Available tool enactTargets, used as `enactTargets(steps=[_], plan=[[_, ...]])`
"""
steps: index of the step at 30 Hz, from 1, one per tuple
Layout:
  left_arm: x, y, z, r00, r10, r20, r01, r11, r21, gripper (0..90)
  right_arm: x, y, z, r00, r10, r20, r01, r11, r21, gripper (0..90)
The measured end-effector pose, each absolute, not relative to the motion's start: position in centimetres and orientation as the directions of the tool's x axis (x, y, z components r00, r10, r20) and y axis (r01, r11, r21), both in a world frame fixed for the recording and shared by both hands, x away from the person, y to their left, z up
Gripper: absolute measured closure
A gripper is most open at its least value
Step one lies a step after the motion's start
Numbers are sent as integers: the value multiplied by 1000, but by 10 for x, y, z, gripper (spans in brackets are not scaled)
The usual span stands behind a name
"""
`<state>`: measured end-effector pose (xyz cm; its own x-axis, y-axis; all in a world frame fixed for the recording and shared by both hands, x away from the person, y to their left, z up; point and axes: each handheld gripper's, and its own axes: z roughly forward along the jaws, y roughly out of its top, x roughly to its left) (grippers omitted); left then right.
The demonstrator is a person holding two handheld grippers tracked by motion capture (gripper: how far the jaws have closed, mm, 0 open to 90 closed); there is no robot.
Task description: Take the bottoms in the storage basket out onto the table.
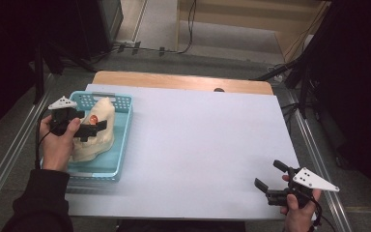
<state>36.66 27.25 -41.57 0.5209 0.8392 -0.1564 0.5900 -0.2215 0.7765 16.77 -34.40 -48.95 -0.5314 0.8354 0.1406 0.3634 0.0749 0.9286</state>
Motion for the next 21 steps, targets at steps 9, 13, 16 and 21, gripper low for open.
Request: enactTargets(steps=[9,13,16,21], plan=[[381,271,-435,465,877,-122,663,-254,704,0,165,-345,-492,-524,839,146,375,73,924,0],[385,268,-442,466,877,-116,694,-281,663,0,166,-346,-494,-522,840,149,383,75,921,0],[387,270,-444,453,882,-128,711,-271,649,0,166,-346,-494,-526,838,147,383,79,920,0],[389,266,-449,465,877,-122,729,-301,615,0,168,-346,-495,-531,833,154,389,78,918,0]])
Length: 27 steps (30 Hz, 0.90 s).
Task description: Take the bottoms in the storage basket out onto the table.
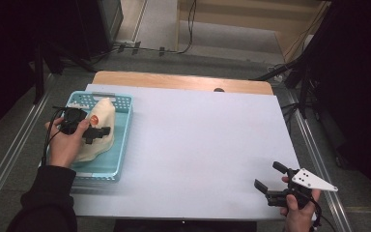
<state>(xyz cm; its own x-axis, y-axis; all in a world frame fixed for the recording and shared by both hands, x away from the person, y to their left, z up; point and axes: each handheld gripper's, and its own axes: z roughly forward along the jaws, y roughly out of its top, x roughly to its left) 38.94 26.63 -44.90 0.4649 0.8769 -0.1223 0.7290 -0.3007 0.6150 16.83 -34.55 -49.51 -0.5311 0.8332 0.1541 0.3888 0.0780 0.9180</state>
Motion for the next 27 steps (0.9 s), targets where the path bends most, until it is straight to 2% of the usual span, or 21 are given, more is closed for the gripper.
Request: enactTargets(steps=[16,27], plan=[[399,260,-462,450,883,-131,784,-321,531,0,168,-348,-498,-506,846,166,416,71,906,0],[400,251,-470,422,905,-46,793,-345,502,0,167,-349,-500,-495,852,172,433,70,899,0]])
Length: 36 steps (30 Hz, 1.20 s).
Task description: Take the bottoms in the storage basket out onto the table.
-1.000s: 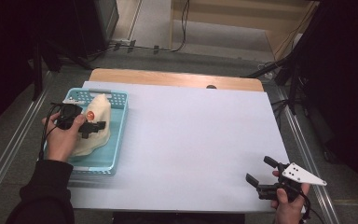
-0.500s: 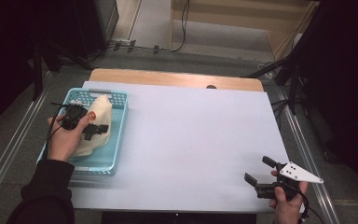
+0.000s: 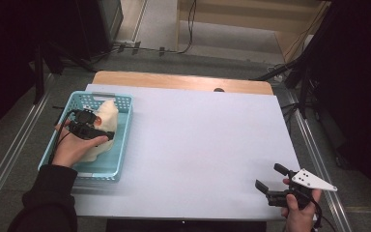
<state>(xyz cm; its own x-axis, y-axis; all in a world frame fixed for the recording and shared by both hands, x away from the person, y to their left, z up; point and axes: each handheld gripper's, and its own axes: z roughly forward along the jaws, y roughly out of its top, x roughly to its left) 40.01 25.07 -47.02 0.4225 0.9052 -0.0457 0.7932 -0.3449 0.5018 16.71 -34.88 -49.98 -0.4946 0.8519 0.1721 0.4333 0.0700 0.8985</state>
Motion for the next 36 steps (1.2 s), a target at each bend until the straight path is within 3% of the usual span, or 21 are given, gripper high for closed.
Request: enactTargets(steps=[3,24,31,36], plan=[[400,249,-471,427,904,-28,791,-359,496,9,167,-348,-500,-496,852,170,433,72,899,0],[396,248,-466,471,882,26,766,-424,483,442,166,-346,-498,-489,855,174,434,65,899,0],[393,250,-459,471,882,21,758,-417,501,497,166,-348,-498,-480,860,174,434,61,899,0],[389,255,-450,456,890,-3,729,-371,575,510,165,-348,-498,-475,863,171,432,59,900,0]])
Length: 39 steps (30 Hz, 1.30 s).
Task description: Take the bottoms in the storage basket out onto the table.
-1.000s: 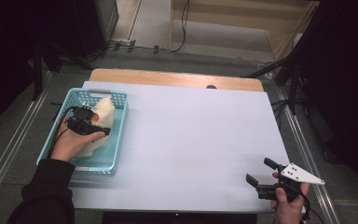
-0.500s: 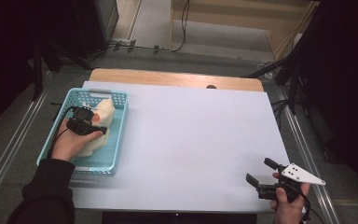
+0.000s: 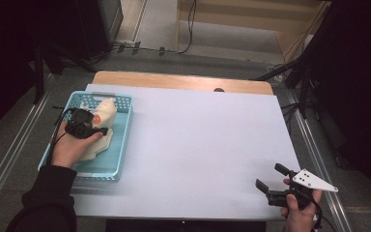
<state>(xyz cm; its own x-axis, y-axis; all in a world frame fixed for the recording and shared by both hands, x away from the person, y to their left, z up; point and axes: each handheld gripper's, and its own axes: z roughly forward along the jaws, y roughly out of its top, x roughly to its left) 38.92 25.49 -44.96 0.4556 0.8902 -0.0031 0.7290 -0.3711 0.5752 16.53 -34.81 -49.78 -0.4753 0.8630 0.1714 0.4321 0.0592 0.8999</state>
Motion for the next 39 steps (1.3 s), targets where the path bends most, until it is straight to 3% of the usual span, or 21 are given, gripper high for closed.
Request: enactTargets(steps=[5,16,39], plan=[[385,262,-441,443,895,-46,706,-317,633,512,165,-347,-497,-478,860,180,428,49,902,0],[369,277,-415,411,911,-36,566,-225,793,510,166,-346,-497,-475,862,177,427,50,903,0],[341,269,-387,439,893,-99,440,-117,891,502,166,-347,-498,-464,871,161,425,59,903,0]])
